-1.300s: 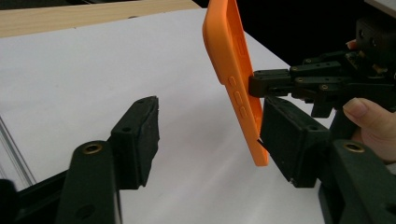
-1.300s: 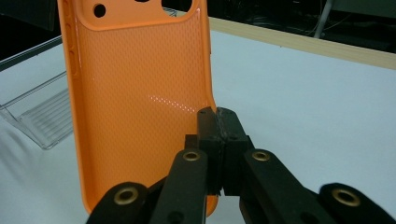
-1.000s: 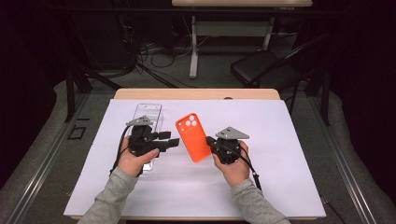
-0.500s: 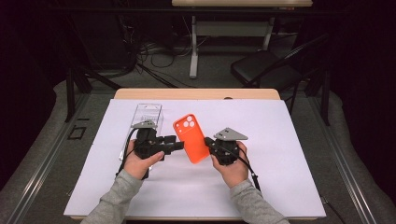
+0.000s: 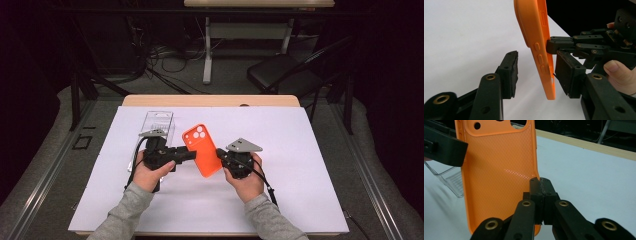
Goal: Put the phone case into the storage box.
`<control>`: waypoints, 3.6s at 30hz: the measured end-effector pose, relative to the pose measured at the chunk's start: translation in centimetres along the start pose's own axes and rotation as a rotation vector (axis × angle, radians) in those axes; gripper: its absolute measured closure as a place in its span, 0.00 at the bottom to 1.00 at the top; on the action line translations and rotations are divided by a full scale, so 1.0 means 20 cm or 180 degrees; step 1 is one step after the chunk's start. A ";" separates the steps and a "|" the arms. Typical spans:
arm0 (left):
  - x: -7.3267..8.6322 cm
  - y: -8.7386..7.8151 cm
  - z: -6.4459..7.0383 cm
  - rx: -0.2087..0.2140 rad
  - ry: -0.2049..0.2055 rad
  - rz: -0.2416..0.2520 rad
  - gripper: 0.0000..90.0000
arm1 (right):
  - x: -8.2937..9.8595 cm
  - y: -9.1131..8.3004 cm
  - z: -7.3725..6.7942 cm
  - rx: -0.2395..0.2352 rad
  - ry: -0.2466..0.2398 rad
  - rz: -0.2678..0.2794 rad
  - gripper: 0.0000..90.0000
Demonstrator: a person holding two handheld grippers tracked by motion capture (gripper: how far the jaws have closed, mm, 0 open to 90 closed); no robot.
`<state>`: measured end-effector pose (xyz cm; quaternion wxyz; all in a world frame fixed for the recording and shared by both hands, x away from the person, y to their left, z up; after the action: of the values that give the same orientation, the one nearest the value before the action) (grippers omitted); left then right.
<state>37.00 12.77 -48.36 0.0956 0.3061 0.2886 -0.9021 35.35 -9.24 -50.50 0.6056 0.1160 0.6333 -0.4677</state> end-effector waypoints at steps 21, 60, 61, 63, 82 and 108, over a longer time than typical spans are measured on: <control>0.01 0.00 0.00 0.0075 -0.0136 -0.0001 0.73 | -0.01 0.00 -0.05 -0.0129 -0.0002 0.0024 1.00; 0.02 0.00 -0.02 0.0180 -0.0384 -0.0043 0.85 | -0.01 0.01 -0.06 -0.0162 -0.0004 0.0018 1.00; 0.02 0.00 -0.02 0.0183 -0.0397 -0.0038 0.85 | -0.01 0.01 -0.06 -0.0163 -0.0007 0.0017 1.00; 0.02 0.00 -0.02 0.0185 -0.0400 -0.0037 0.86 | -0.01 0.01 -0.06 -0.0165 -0.0002 0.0016 1.00; 0.02 0.00 -0.03 0.0260 -0.0467 -0.0030 0.88 | 0.00 0.02 -0.07 -0.0207 0.0033 0.0000 1.00; 0.02 -0.01 -0.05 0.0329 -0.0573 -0.0030 0.90 | 0.01 0.03 -0.07 -0.0291 0.0076 -0.0014 0.99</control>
<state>37.16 13.45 -49.21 0.1010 0.2270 0.2333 -0.9401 34.82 -7.97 -51.07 0.6016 0.0925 0.6614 -0.4382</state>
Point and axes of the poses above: each handheld gripper's, and its own axes: y roughly forward along the jaws, x roughly out of its underside, z roughly to its right, the point moved 3 cm from there along y, roughly forward along the jaws, and after that the axes turned 15 degrees about -y, right-handed, at the moved point
